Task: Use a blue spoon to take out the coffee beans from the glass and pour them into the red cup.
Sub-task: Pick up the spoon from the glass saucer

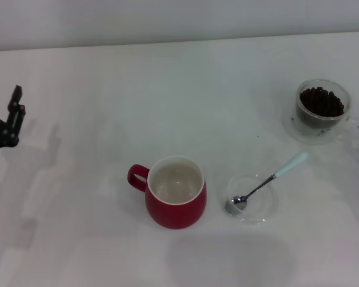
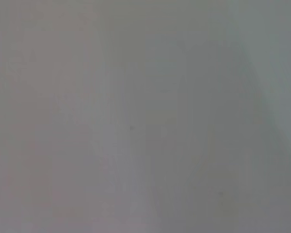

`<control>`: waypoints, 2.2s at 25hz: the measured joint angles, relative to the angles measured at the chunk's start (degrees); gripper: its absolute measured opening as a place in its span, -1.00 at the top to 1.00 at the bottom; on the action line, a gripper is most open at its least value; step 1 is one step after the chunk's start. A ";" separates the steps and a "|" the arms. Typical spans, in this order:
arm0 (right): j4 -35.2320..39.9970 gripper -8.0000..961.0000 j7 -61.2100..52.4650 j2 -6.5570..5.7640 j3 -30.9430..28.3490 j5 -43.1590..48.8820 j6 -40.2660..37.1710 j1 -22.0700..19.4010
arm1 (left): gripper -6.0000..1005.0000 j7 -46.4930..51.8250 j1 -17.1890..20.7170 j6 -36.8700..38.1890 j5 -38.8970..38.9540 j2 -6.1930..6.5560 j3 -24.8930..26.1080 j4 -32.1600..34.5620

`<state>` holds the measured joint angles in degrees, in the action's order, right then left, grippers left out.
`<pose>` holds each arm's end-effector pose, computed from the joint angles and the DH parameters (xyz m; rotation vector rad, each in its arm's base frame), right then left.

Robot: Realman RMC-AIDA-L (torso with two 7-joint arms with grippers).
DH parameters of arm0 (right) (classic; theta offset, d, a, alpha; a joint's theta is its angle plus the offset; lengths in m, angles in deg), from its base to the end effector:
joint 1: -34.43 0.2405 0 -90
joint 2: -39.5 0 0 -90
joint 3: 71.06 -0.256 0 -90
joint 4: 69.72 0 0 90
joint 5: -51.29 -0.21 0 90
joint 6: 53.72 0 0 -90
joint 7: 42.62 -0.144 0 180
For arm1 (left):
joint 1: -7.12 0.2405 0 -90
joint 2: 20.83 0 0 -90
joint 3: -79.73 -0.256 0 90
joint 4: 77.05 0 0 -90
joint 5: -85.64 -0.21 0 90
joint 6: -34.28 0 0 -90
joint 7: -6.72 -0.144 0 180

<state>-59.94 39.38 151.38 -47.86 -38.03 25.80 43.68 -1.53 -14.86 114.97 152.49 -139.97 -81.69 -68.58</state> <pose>0.4171 0.2151 0.0393 -1.4361 1.7159 1.2189 -0.3110 0.2899 -0.0303 -1.7404 -0.1330 -0.6171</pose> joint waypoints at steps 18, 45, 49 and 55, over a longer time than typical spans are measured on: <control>-7.25 -0.74 1.62 3.13 1.24 1.51 0.07 1.67 | -0.03 0.00 -2.87 0.00 4.07 0.04 0.05 -2.74; -13.97 -0.73 6.72 3.52 0.62 1.34 -0.73 5.03 | -0.01 -0.26 -2.72 0.70 4.01 0.14 1.19 -3.53; -14.09 -0.73 6.74 3.53 0.62 1.35 -0.65 5.05 | -0.02 -0.22 -2.83 0.70 3.99 0.32 1.25 -3.58; -14.17 -0.73 6.66 3.53 0.62 1.35 -0.12 5.07 | -0.02 -0.16 -3.06 0.70 3.85 0.43 1.28 -3.94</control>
<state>-74.12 46.04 154.90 -47.25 -36.68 25.69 48.76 -1.69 -17.92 115.67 156.34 -139.53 -80.41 -72.52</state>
